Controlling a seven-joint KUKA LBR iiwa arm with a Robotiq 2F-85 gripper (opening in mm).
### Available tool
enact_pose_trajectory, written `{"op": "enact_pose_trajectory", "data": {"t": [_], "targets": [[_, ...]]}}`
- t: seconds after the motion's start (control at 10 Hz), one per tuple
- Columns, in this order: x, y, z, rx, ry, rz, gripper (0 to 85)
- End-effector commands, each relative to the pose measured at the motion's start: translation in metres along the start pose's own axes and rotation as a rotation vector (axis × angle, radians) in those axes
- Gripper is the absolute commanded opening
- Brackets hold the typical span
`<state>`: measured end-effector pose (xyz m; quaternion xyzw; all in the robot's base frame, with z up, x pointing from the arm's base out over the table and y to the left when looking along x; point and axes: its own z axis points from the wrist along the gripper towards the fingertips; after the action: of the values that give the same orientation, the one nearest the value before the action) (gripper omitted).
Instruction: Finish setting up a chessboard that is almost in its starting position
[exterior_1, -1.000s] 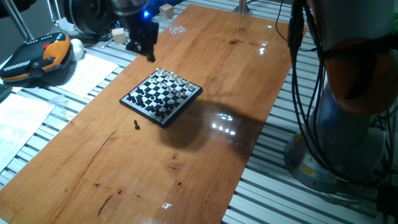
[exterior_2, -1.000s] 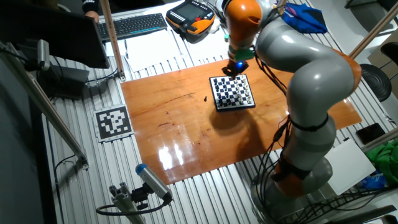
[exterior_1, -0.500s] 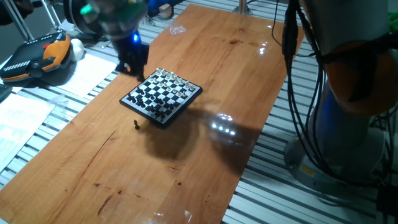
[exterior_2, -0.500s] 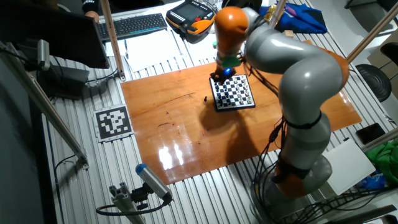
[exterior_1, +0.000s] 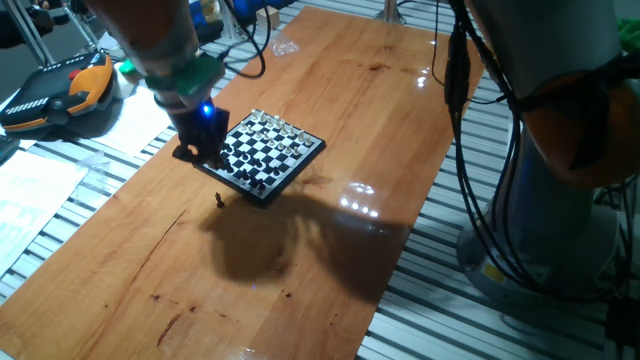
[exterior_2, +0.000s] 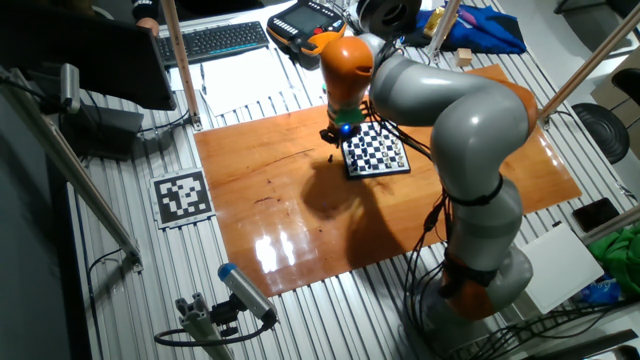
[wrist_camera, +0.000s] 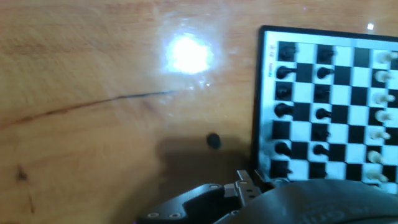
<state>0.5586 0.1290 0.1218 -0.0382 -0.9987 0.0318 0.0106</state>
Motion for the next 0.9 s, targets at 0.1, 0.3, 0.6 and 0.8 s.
{"op": "enact_pose_trajectory", "data": {"t": [0.1,0.3,0.6,0.8], "targets": [[-0.003,0.002,0.011,-0.01,-0.013,-0.004,17.0],[-0.006,0.003,0.018,-0.02,-0.018,-0.009,17.0],[-0.008,0.006,0.033,-0.023,-0.029,-0.01,34.0],[-0.008,0.007,0.038,-0.022,-0.032,-0.009,34.0]]}}
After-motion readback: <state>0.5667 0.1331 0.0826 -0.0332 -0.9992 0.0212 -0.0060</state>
